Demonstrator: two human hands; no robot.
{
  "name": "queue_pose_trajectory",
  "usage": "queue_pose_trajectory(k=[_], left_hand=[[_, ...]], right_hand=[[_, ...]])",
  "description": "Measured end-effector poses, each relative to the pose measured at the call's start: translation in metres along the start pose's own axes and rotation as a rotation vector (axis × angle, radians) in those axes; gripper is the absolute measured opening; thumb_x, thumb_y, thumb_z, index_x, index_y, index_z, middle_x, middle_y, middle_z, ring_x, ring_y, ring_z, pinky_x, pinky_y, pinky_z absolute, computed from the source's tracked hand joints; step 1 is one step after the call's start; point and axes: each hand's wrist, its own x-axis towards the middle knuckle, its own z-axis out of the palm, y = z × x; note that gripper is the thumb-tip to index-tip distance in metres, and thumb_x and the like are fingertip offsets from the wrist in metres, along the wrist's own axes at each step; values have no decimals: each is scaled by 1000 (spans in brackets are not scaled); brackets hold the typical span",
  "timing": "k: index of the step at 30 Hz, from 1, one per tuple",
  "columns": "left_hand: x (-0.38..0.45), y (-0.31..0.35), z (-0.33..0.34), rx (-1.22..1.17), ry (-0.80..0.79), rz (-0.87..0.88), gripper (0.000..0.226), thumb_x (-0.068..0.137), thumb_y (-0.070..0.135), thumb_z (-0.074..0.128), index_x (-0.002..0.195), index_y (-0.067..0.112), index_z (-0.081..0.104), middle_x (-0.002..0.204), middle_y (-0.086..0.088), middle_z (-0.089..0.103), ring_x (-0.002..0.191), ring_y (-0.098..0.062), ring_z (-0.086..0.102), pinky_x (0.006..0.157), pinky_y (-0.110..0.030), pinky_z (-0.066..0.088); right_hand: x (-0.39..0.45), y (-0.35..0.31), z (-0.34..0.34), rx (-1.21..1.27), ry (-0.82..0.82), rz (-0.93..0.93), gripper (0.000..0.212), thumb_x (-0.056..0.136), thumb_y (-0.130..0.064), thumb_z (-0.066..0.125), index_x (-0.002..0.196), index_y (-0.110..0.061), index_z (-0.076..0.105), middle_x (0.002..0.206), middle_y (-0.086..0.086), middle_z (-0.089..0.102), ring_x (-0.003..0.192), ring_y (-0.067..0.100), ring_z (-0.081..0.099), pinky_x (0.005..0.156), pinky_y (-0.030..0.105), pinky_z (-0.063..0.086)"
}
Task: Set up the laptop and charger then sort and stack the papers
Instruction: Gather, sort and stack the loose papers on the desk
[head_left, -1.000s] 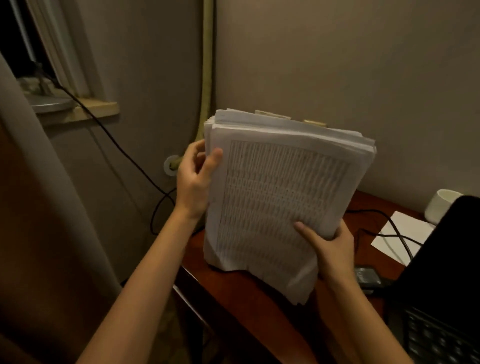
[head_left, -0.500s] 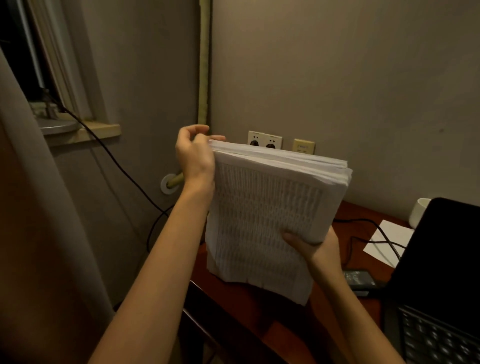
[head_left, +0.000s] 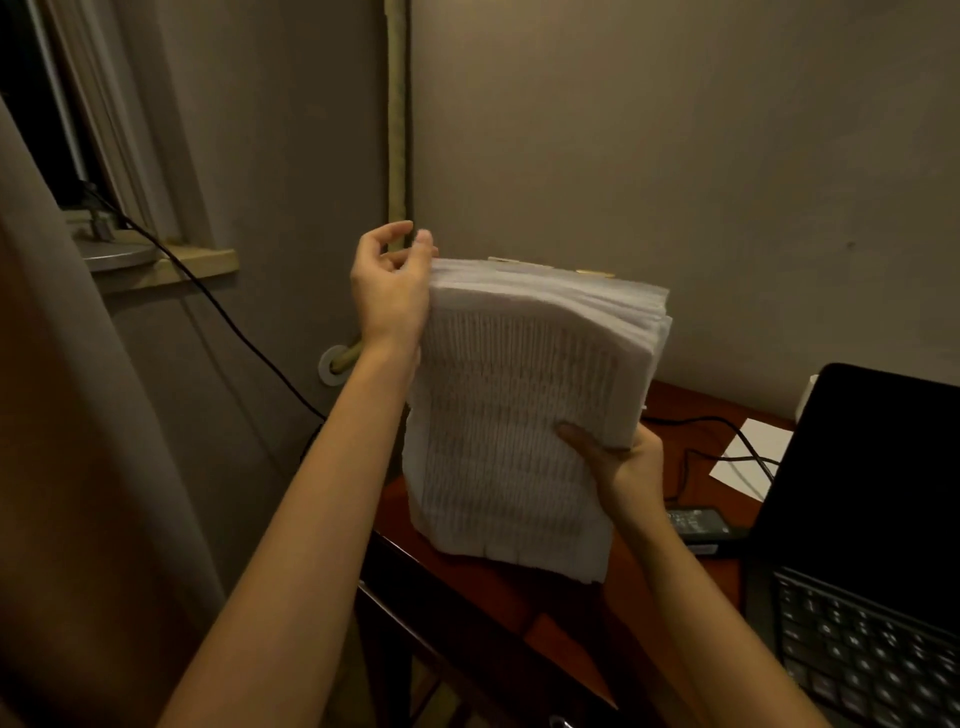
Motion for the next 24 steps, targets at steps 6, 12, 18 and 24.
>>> queue_pose_trajectory(k=[6,12,18,24], left_hand=[[-19,-40,-42,39,-499,-104,95,50,67,78,130,30,44,121,5,59,107,-14,63,82,-30,57],[-57,-86,-51,-80,-365,-228,46,64,17,78,108,18,63,104,1,71,96,-15,69,77,-29,58],[-96,-135,-69,150,-379,-332,40,70,11,78,99,29,57,103,10,63,96,-9,62,66,-16,55],[-85,-129,-64,190,-329,-268,28,74,28,76,98,24,61,100,3,69,91,-10,68,72,-21,57]], right_hand=[[11,-21,-5,114,2,3,19,78,-5,70,90,-17,63,89,-6,68,77,1,69,62,17,54],[7,-19,-7,118,-27,-19,24,75,-6,73,92,-19,62,85,-6,71,80,5,69,62,18,54],[-28,37,-19,33,-112,165,51,66,-22,83,111,-20,60,107,-1,69,99,14,67,75,27,57],[-19,28,-13,-82,29,123,16,78,-27,72,90,-23,62,98,5,70,90,17,69,78,33,58]])
